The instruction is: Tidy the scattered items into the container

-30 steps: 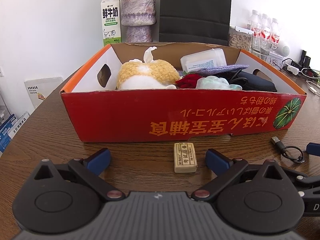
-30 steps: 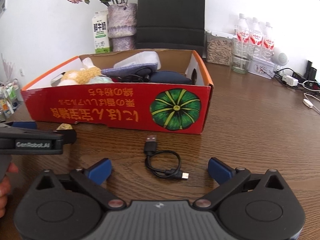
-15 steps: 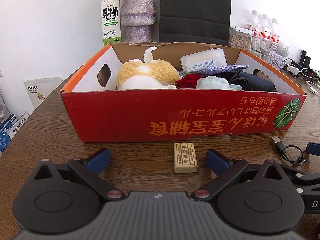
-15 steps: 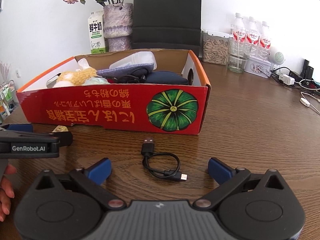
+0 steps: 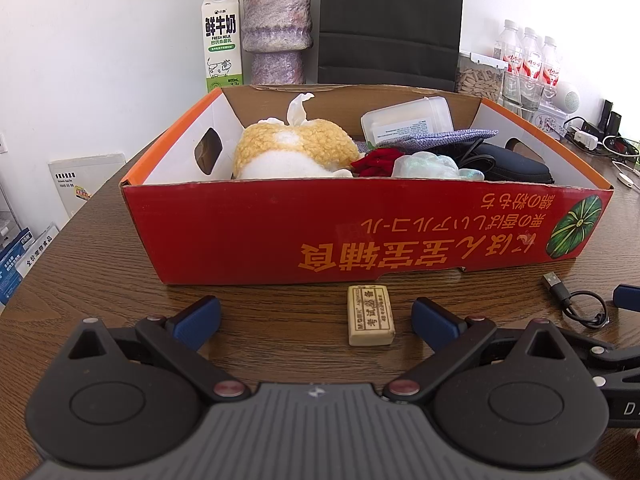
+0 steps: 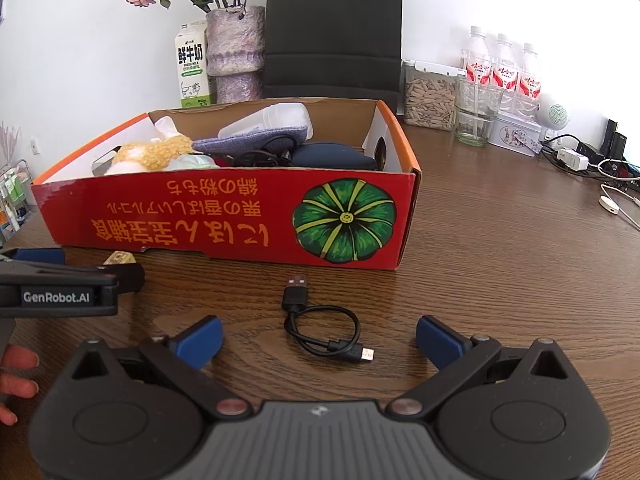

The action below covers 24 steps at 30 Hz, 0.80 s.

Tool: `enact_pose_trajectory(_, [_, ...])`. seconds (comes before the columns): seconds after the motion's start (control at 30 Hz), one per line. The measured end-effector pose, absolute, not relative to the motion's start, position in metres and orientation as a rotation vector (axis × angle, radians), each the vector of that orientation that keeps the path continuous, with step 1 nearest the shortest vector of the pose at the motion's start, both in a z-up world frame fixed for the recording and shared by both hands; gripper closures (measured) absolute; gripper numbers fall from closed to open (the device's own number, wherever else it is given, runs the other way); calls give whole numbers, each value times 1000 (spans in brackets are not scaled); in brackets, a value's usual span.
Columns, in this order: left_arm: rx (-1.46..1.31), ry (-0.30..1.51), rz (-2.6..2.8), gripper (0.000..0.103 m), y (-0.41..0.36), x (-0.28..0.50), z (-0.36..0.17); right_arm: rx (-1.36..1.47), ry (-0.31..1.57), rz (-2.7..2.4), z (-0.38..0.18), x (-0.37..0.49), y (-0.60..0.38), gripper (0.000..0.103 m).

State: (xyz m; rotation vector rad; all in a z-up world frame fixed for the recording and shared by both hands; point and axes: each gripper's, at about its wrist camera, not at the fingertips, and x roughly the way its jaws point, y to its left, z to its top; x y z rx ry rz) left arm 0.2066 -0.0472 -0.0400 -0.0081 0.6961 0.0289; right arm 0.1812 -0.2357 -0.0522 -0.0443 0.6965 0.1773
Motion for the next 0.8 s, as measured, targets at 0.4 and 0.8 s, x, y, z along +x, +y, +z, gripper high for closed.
enact_pose_trajectory(0.4, [-8,696,31,0,-47,207,-40,-42,696,174,-53,181,-235,0])
enact_pose_trajectory(0.8, [11,661,-23,81,-52,201,-31,-62,640,173,-47,178,-235,74])
